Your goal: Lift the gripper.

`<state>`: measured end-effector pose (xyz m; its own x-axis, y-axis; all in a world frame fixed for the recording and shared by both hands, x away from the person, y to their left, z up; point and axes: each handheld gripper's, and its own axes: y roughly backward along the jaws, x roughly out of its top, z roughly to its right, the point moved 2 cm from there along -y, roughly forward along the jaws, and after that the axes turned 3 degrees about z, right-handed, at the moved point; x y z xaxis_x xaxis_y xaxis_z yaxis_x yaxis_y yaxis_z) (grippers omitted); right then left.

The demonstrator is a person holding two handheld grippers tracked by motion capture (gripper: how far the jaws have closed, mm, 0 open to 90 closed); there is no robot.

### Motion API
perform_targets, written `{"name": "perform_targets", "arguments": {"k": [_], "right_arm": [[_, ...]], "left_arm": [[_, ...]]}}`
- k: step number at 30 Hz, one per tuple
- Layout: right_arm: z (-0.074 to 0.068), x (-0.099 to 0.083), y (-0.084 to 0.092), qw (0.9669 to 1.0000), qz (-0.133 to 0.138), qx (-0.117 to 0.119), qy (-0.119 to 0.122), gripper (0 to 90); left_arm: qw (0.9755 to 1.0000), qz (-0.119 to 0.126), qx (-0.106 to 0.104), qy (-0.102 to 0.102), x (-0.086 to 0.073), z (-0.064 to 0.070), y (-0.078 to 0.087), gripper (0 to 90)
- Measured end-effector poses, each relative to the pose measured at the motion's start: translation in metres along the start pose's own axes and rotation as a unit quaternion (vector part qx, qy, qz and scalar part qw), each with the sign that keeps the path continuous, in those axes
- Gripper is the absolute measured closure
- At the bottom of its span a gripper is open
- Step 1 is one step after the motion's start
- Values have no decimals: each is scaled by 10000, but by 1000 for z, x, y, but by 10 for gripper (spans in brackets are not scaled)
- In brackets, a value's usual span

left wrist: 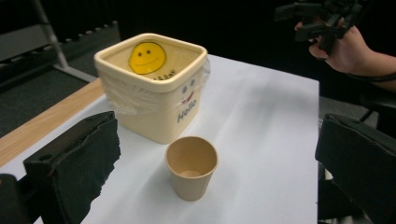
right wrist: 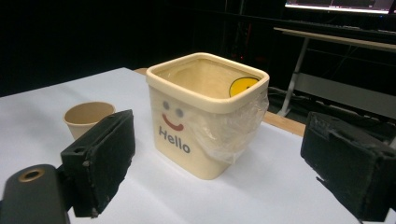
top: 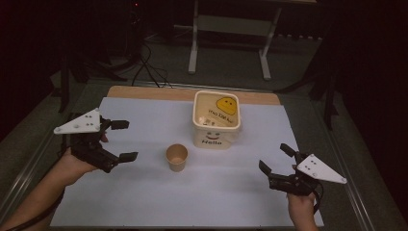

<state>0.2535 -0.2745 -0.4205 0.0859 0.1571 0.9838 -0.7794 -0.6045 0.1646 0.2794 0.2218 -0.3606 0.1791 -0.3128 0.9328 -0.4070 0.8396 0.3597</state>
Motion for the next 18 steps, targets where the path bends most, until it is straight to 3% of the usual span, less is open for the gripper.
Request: {"name": "perform_targets", "arguments": {"k": [7,12,14,18], "right_arm": [[0,0,-1,10000,-20,36,-2,101],[-1,-1,-1,10000,-31,49,10,100],[-1,-1,-1,10000,-41,70,1,101],[-1,-1,-2,9999,-67,76,-2,100]], "left_arm": [[9992,-292,-168,-197,9,4,-16,7],[9966,-636,-233,-467,13,9,-31,8],[9959,-706,-300,-488,14,10,-33,8],[9926,-953,-407,-638,23,10,-39,8]]}}
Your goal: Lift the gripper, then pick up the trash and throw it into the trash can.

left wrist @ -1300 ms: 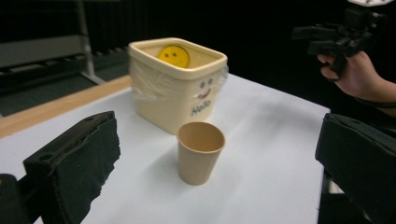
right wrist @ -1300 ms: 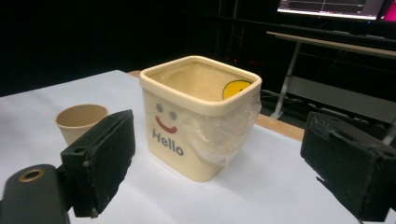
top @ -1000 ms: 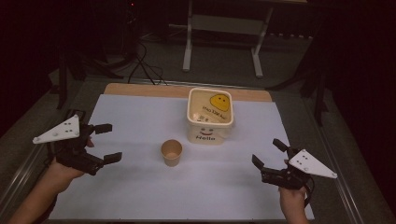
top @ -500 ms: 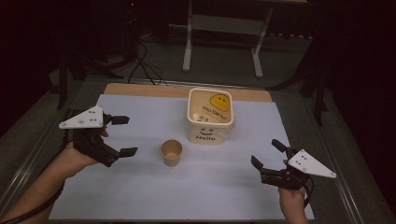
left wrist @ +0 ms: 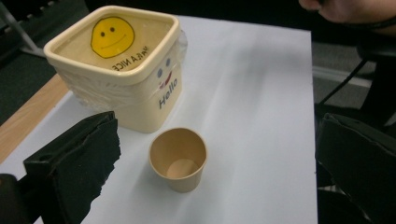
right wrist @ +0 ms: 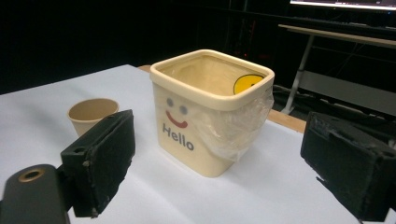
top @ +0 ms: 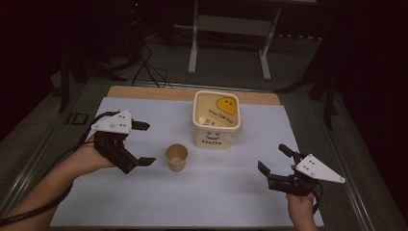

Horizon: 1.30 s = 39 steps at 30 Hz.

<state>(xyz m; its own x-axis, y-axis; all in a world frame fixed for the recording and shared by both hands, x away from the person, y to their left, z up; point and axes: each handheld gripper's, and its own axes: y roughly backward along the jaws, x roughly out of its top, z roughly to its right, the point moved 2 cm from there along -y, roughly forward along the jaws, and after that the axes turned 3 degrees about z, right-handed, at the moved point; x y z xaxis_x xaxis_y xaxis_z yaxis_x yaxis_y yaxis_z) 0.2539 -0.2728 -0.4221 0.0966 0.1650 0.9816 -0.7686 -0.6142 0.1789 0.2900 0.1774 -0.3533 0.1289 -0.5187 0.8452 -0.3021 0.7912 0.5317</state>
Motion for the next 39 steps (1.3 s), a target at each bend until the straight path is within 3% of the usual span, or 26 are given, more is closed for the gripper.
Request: {"name": "perform_targets", "arguments": {"k": [5,13,16,18,20,21,26,30,31,33,37,38,39], "right_arm": [[0,0,-1,10000,-17,13,-3,101],[-1,-1,-2,10000,-29,48,3,100],[-1,-1,-2,10000,-29,56,17,100],[-1,-1,-2,10000,-38,66,3,100],[-1,-1,-2,10000,-48,63,7,101],[-1,-1,-2,10000,-57,74,3,101],[-1,-1,-3,9999,-78,86,32,101],[-1,-1,-2,9999,-77,98,37,101],[-1,-1,-2,9999,-66,93,39,101],[-1,-1,-2,9999,-61,112,35,101],[-2,0,-2,9999,-37,127,100,101],[-2,0,-2,9999,-37,127,100,101],[-3,1,-1,9998,-14,137,142,101]], "left_arm": [[9996,-250,-4,-162,8,1,-3,8],[9938,-941,-280,-524,21,7,-20,8],[9930,-997,-273,-567,23,8,-24,8],[9914,-1104,-358,-608,24,9,-29,8],[9901,-1177,-293,-703,24,10,-32,14],[9893,-1235,-379,-672,23,10,-34,15],[9834,-1583,-547,-693,20,11,-46,15],[9809,-1692,-562,-779,19,12,-53,15],[9800,-1721,-662,-743,19,12,-55,15],[9800,-1721,-662,-743,19,12,-55,15],[9761,-1859,-753,-837,19,16,-68,15],[9761,-1859,-753,-837,19,16,-68,15],[9738,-1945,-816,-853,17,17,-74,15]]}}
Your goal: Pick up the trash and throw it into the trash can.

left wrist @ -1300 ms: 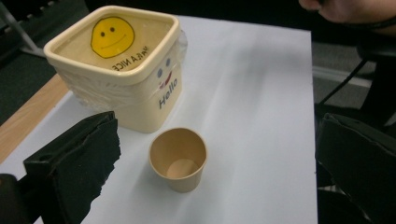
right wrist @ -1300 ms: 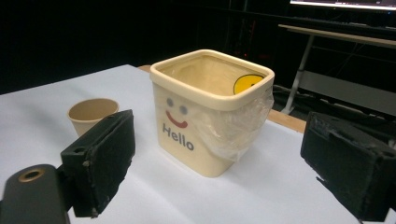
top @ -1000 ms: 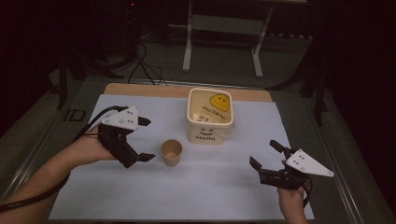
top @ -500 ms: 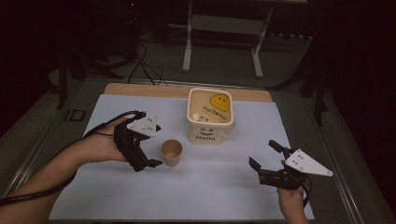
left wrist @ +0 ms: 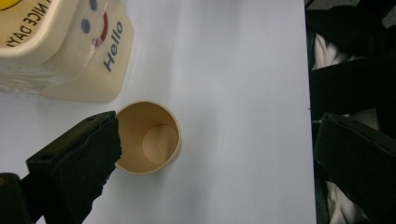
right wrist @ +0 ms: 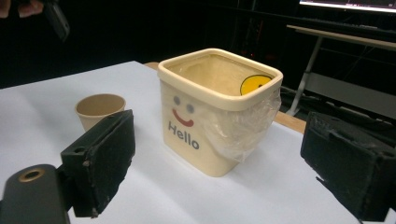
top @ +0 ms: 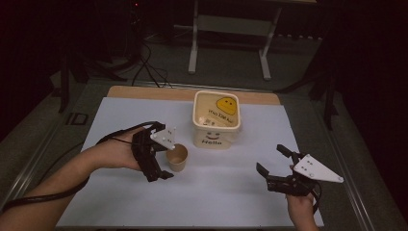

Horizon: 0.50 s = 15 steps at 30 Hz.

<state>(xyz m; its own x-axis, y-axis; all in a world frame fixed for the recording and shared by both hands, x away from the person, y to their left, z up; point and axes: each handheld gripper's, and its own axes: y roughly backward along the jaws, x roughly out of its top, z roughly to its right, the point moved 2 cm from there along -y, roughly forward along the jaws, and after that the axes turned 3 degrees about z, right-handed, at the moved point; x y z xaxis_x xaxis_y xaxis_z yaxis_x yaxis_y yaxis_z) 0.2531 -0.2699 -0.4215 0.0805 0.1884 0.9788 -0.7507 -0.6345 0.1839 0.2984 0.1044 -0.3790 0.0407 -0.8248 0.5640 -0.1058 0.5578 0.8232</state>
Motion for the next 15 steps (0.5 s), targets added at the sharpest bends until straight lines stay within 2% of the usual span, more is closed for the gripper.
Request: {"name": "perform_targets", "arguments": {"k": [4,8,15], "right_arm": [[0,0,0,10000,1,7,28,100],[-1,0,0,10000,-9,40,11,100],[-2,0,0,10000,8,87,20,101]], "left_arm": [[9999,-85,-90,-62,2,0,-9,26],[9998,-202,-38,-76,-1,-1,-18,62],[9998,-203,17,2,-9,-8,-28,226]]}}
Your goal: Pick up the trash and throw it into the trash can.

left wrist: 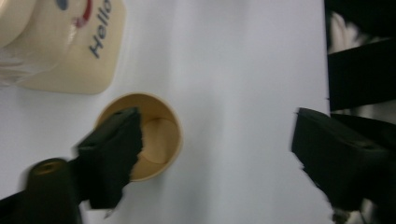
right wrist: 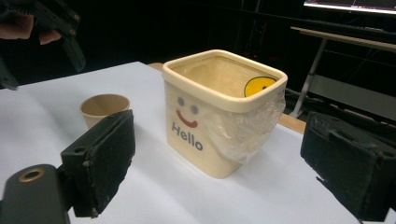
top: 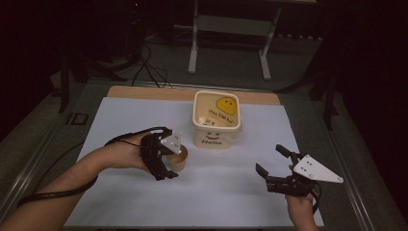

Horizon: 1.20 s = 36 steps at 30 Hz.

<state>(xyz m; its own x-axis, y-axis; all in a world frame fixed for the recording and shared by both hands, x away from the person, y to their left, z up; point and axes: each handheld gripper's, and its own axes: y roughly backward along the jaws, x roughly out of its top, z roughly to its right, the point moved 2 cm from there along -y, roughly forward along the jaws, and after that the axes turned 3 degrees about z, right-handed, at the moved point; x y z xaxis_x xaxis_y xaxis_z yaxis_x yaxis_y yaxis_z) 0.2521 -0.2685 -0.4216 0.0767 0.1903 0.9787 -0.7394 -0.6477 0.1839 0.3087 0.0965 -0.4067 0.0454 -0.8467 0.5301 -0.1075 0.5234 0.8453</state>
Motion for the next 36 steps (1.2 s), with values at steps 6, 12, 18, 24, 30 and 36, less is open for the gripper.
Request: {"name": "perform_targets", "arguments": {"k": [6,12,18,24,30,36], "right_arm": [[0,0,-1,10000,-25,18,6,101],[-1,-1,-1,10000,-48,37,8,101],[-1,-1,-1,10000,-64,61,3,101],[-1,-1,-1,10000,-67,63,9,101],[-1,-2,-1,10000,-77,40,26,101],[0,-2,-2,10000,-91,21,8,101]], "left_arm": [[9999,-23,130,52,-6,-5,-15,417],[9998,-96,131,150,-11,-10,-27,536],[9997,-191,75,160,-21,-18,-40,633],[9995,-270,30,153,-26,-23,-50,691],[9996,-244,-21,163,-28,-25,-55,730],[9991,-378,-76,183,-31,-26,-60,786]]}}
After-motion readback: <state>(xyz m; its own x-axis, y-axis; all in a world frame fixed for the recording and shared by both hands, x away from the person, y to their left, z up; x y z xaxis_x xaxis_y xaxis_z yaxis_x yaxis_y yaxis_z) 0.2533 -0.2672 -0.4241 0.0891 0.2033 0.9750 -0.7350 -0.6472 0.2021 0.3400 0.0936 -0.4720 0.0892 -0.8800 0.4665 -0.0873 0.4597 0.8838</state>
